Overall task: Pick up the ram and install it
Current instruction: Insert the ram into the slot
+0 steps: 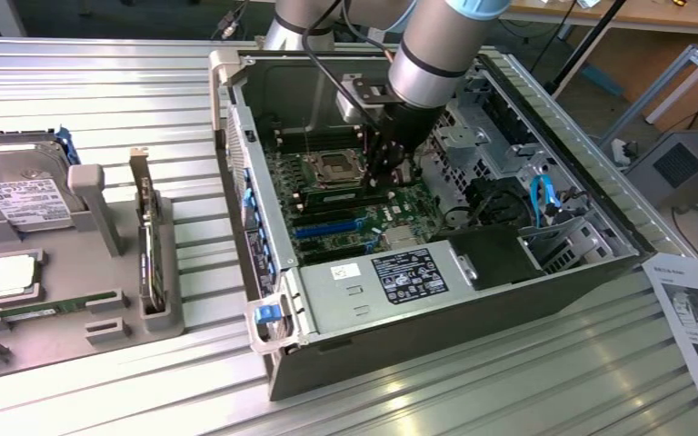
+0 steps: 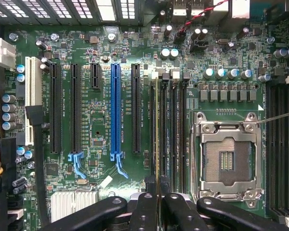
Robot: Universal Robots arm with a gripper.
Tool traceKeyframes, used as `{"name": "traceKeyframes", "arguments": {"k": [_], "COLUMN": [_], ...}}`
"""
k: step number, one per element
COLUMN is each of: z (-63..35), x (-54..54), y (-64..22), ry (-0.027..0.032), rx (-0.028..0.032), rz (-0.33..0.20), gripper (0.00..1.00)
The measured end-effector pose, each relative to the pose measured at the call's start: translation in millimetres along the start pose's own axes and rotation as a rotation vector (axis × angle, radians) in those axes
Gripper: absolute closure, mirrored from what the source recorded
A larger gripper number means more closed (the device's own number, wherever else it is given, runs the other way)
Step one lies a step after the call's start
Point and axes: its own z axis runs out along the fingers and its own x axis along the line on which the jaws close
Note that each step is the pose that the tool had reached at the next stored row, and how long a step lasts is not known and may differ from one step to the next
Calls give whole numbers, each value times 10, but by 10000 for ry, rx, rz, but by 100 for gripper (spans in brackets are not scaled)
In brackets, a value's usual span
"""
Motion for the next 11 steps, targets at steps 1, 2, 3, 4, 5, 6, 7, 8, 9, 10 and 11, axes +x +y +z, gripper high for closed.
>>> {"name": "traceKeyframes", "arguments": {"k": [1,2,3,4,5,6,7,8,9,10,11], "z": [1,2,3,3,5,6,6,6,16,21,23], "x": [0,0,0,1,1,1,1,1,1,1,1], "y": [0,0,0,0,0,3,3,4,3,3,3], "ry": [0,0,-1,0,0,-1,-1,-1,-5,-1,0], "rx": [0,0,1,0,0,0,1,0,1,0,0], "rz": [1,0,0,1,1,0,0,0,0,0,0], "gripper": [87,87,87,87,87,87,87,87,87,87,87]}}
